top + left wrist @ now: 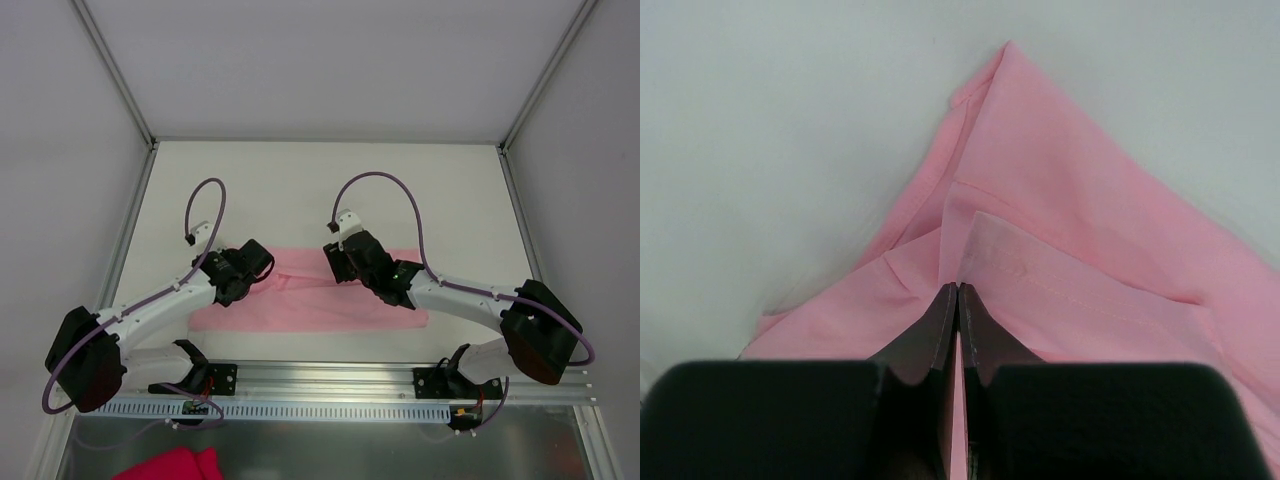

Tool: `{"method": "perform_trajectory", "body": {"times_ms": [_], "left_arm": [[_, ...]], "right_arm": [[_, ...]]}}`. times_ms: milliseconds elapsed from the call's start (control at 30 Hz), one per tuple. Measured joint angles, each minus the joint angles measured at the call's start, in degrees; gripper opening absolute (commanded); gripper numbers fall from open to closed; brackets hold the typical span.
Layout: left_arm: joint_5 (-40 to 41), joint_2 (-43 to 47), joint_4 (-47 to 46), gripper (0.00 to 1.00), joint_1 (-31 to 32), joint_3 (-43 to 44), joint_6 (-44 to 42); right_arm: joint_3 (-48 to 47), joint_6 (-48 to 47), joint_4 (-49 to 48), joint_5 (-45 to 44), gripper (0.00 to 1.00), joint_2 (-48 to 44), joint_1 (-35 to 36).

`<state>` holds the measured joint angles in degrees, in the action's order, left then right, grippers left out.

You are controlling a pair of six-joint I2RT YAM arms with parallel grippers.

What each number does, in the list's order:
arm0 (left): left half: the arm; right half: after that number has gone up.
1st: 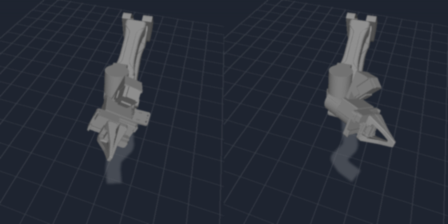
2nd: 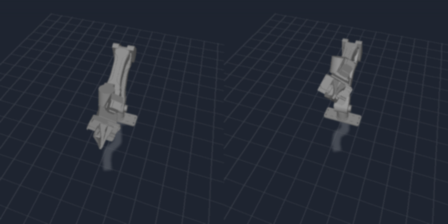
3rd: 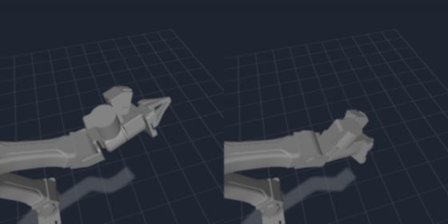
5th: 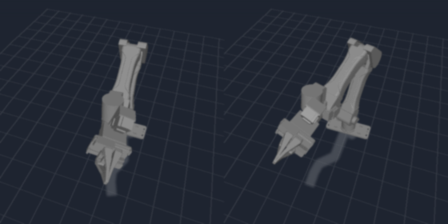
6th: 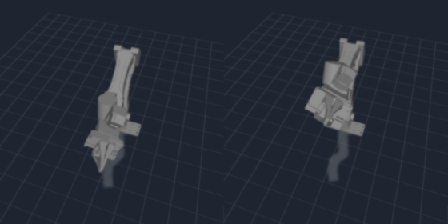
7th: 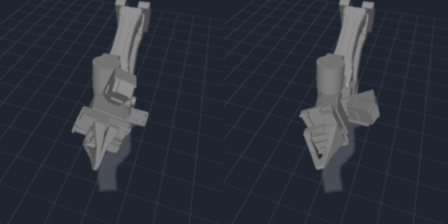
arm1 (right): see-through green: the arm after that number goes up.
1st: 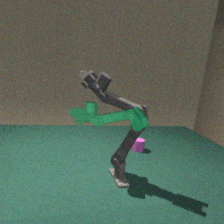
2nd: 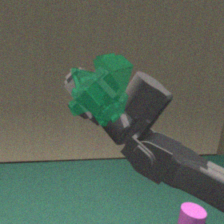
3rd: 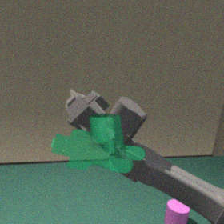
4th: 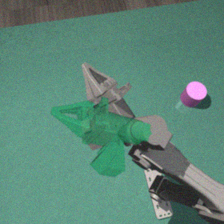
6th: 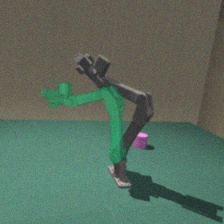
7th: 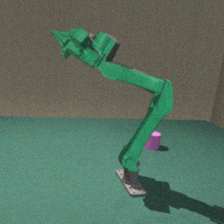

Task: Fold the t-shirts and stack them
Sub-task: Fold the other side of the tshirt into a rectangle

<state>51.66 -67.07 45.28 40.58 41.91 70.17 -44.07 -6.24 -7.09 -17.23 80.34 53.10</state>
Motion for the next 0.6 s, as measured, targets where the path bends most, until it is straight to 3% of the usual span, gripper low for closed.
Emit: {"method": "perform_trajectory", "body": {"times_ms": [300, 600], "left_arm": [[1.42, -1.14, 0.83, 0.0, -0.02, 6.73, -0.81], [0.98, -0.61, 0.61, 0.0, 0.0, 2.84, -1.25]], "right_arm": [[-0.02, 0.0, 0.0, 1.44, 0.56, 0.0, 0.0], [-0.02, 0.0, -0.17, 1.46, 0.56, -0.02, 0.0]]}}
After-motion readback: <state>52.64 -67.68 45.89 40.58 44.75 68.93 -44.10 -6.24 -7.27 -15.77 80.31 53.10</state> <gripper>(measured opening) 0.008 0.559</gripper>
